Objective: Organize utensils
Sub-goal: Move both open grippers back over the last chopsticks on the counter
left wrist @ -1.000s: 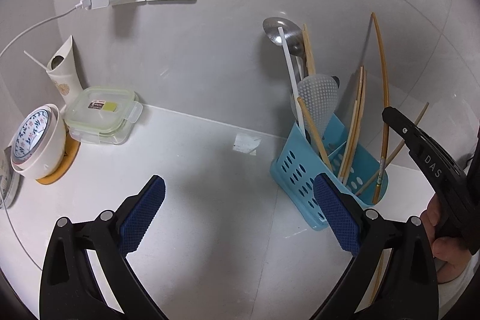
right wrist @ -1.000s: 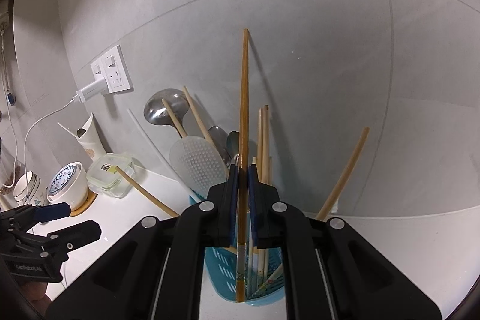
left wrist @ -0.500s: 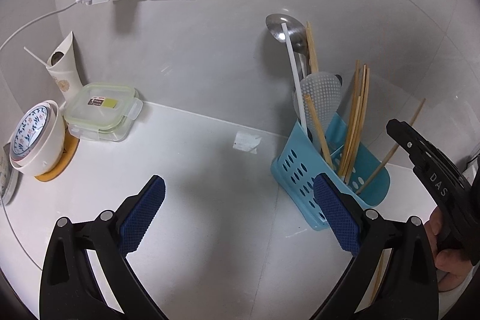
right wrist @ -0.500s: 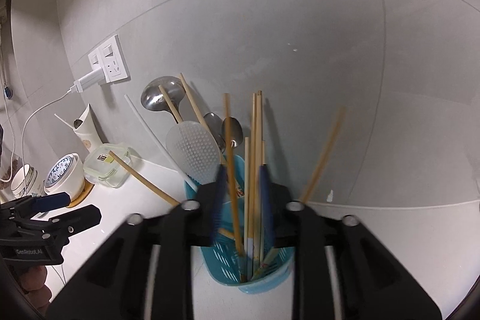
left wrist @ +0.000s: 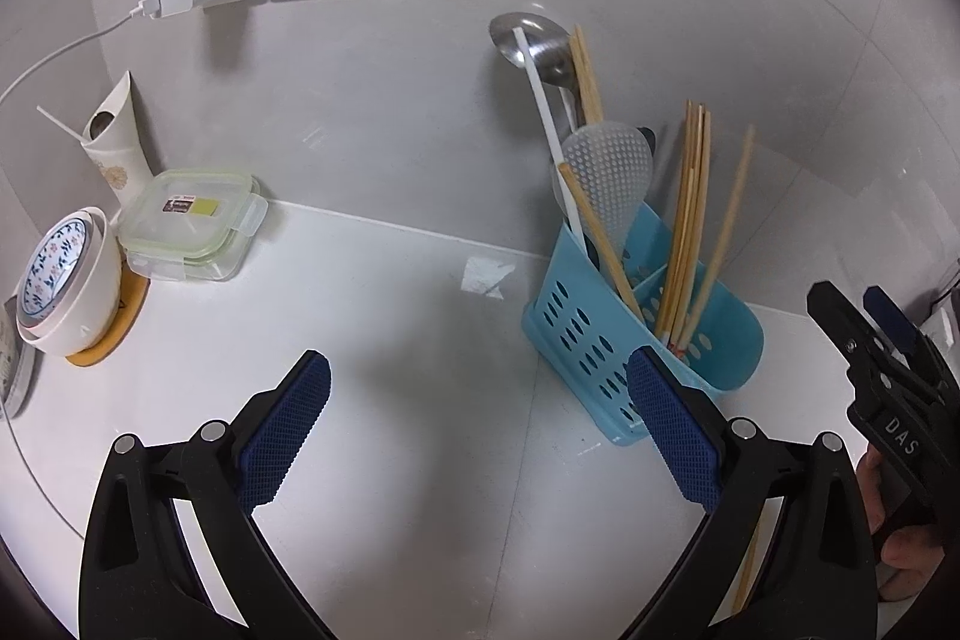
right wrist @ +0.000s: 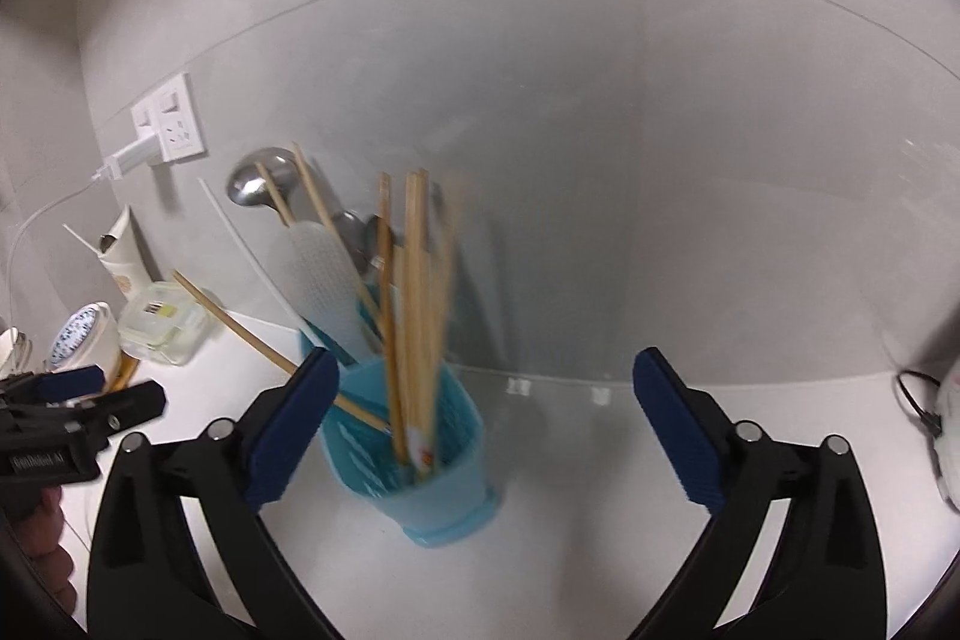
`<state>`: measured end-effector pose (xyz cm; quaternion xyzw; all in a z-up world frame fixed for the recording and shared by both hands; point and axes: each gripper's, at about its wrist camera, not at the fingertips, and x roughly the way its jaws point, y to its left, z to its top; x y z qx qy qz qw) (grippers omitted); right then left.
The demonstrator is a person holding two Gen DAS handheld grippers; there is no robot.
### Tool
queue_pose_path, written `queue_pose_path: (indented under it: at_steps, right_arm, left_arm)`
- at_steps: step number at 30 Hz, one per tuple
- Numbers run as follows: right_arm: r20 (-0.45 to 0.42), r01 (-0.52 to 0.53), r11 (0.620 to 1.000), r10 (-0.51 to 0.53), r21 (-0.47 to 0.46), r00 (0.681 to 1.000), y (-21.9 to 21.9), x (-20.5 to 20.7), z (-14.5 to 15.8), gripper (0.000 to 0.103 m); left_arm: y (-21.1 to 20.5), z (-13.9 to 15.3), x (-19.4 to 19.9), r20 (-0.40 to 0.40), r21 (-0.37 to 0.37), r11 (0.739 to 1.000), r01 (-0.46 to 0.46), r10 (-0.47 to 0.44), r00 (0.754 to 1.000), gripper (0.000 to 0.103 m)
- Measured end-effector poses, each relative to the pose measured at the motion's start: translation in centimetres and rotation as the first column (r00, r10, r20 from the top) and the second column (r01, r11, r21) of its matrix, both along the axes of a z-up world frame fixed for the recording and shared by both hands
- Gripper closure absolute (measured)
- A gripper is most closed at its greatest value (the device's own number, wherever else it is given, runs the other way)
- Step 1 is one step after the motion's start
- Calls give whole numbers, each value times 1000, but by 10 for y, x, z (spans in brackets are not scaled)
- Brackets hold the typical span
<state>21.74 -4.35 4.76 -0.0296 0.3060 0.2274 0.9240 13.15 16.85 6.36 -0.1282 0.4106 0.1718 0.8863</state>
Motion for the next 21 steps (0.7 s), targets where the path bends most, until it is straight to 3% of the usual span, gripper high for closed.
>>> queue_pose_path:
  at_steps: [15, 21]
  right_arm:
    - [-53, 180, 979, -186, -96, 981, -102, -32, -23, 8]
    - [-86, 201, 969, -215, -140, 973, -144, -49, -31, 8]
  left_arm:
    - [-56, -16, -3, -53, -53, 993, 107, -110, 993, 6]
    - [-90, -22, -6, -88, -55, 984, 172, -176, 980, 6]
